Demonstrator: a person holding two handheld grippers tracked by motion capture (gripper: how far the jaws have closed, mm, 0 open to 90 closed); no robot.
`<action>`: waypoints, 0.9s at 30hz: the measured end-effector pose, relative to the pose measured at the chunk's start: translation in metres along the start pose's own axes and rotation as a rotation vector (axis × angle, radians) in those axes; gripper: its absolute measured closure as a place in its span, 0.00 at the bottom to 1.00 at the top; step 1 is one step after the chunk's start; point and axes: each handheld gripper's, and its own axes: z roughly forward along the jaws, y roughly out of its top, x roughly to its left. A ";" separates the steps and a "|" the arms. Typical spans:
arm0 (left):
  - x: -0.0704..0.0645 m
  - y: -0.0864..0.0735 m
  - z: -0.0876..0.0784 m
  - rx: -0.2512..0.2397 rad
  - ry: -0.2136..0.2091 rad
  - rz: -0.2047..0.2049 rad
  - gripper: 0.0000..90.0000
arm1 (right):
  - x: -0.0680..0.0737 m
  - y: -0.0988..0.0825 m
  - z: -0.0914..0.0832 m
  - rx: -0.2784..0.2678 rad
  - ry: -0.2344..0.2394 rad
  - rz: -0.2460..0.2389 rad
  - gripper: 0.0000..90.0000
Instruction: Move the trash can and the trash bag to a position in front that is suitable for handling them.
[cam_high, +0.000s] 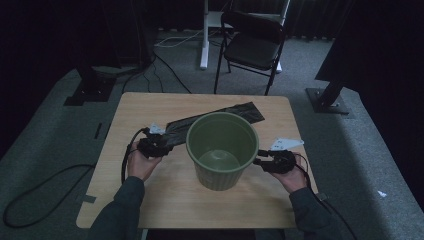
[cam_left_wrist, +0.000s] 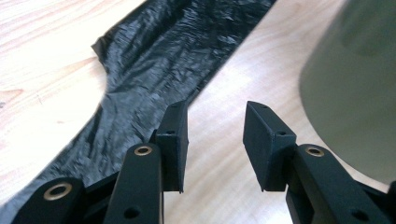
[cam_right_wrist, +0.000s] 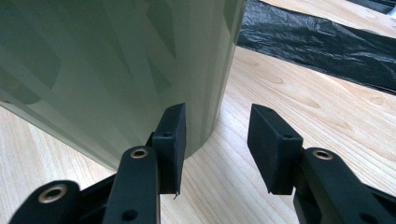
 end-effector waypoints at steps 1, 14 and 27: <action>0.005 0.005 0.004 0.006 0.004 -0.001 0.67 | 0.000 0.000 0.000 -0.002 -0.001 0.000 0.62; 0.022 0.018 0.042 0.079 -0.016 -0.027 0.64 | -0.002 -0.001 0.000 0.000 -0.003 0.000 0.62; 0.020 0.012 0.081 0.141 0.008 -0.070 0.81 | 0.000 -0.003 0.001 0.006 0.002 -0.004 0.62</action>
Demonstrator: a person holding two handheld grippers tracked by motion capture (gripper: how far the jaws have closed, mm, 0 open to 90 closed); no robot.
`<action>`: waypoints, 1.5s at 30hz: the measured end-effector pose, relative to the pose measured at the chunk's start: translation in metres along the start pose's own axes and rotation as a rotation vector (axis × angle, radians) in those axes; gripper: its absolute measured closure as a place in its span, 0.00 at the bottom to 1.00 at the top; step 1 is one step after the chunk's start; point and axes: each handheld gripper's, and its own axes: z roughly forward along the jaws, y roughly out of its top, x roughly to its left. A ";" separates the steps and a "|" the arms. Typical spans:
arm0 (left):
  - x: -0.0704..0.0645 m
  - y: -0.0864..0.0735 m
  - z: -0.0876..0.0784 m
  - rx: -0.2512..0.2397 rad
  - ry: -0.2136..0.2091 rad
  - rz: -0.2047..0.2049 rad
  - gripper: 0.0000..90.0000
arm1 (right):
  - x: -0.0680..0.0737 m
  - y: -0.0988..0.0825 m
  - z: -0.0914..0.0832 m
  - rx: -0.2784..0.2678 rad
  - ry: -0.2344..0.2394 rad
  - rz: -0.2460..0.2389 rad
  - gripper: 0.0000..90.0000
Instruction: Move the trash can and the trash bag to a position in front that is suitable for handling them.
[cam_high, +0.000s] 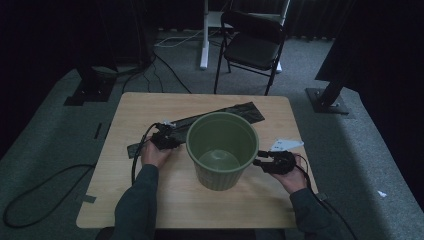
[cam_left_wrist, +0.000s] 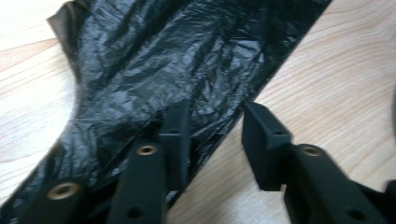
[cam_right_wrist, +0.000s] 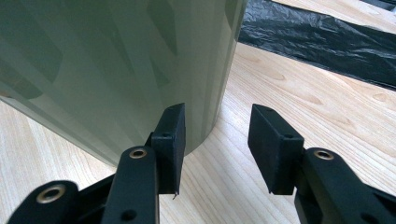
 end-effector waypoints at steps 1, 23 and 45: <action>0.000 0.000 -0.001 0.007 0.009 0.002 0.86 | 0.000 0.000 0.000 0.000 -0.001 0.000 0.62; -0.013 0.004 -0.009 -0.015 0.035 0.083 0.60 | 0.001 0.000 0.001 0.002 -0.003 0.003 0.61; -0.017 0.014 0.006 0.075 0.045 0.105 0.99 | -0.003 -0.004 -0.004 -0.002 -0.007 0.015 0.61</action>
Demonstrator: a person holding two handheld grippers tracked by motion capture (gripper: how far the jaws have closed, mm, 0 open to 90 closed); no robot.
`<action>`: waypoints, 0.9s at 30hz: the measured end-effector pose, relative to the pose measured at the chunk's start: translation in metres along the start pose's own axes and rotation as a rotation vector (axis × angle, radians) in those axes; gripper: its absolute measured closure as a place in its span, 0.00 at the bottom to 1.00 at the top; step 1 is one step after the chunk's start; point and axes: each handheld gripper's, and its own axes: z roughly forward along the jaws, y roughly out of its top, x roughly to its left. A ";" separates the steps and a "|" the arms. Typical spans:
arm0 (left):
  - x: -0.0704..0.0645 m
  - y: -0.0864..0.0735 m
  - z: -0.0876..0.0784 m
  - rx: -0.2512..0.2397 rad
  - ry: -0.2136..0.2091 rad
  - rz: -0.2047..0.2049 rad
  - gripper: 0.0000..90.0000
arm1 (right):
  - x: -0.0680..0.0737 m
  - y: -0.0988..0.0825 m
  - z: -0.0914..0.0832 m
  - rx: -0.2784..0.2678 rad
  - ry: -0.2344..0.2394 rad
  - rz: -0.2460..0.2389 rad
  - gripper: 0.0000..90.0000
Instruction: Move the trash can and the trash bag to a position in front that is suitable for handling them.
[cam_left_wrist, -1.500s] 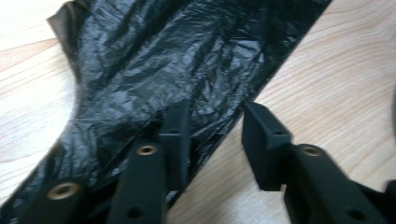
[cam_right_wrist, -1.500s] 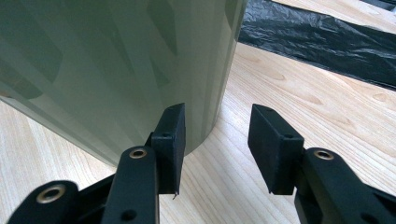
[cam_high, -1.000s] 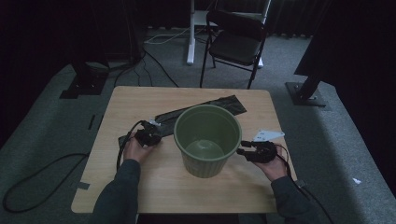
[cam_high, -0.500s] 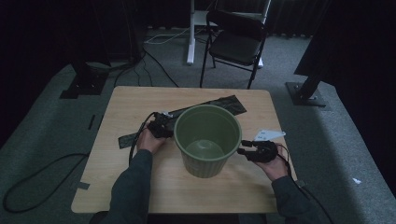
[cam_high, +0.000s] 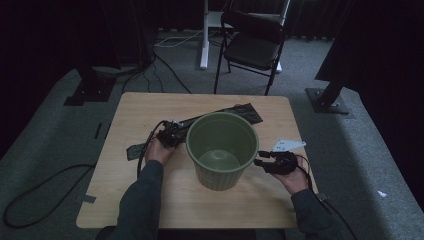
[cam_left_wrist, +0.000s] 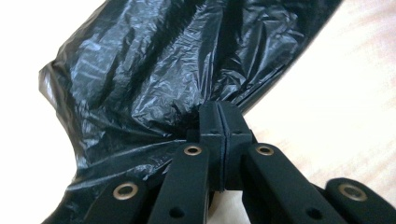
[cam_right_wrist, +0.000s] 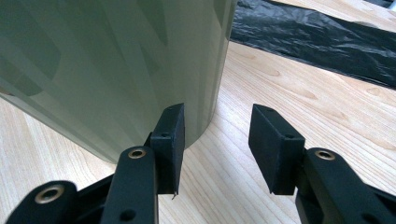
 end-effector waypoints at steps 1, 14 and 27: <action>-0.001 -0.003 -0.002 0.004 -0.006 0.013 0.99 | -0.001 0.000 -0.001 -0.002 -0.001 0.005 0.61; -0.019 -0.065 -0.043 -0.029 -0.097 0.055 0.99 | 0.000 0.000 -0.001 -0.005 -0.001 0.007 0.61; -0.042 -0.111 -0.079 0.029 -0.206 0.105 0.92 | 0.002 0.001 0.001 0.000 0.003 0.002 0.61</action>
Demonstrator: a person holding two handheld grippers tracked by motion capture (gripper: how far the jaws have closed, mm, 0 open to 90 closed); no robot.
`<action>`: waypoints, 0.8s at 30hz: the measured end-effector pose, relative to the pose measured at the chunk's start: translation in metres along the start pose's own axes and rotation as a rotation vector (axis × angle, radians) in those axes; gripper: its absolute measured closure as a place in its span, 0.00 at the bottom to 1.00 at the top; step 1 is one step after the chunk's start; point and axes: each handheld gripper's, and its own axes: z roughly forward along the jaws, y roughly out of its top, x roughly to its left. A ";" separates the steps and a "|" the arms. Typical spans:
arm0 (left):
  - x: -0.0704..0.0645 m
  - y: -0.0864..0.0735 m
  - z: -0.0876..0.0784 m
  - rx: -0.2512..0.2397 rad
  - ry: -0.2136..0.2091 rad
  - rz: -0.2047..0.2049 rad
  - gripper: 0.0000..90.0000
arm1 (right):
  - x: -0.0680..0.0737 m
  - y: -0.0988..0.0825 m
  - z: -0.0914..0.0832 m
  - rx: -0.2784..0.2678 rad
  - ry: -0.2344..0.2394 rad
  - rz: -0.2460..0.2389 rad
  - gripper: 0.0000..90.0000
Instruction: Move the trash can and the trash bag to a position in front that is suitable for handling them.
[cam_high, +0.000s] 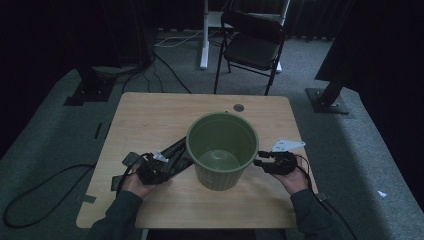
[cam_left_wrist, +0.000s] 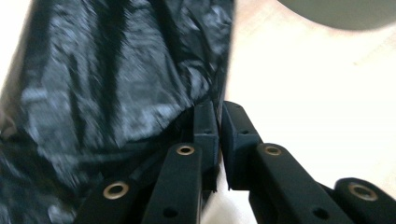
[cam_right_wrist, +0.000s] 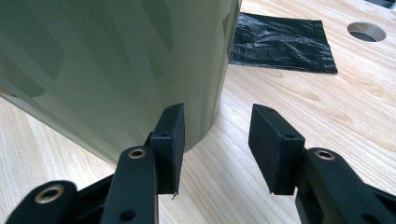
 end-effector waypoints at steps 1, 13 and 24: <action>-0.001 -0.001 -0.003 -0.009 0.003 0.004 0.84 | 0.000 0.000 0.000 -0.003 0.000 0.000 0.61; 0.027 0.052 -0.024 -0.194 0.037 -0.057 0.60 | 0.000 0.001 0.002 -0.002 0.005 -0.002 0.61; 0.049 0.095 -0.005 -0.183 0.076 -0.068 0.55 | -0.002 -0.002 -0.002 -0.005 -0.003 0.007 0.61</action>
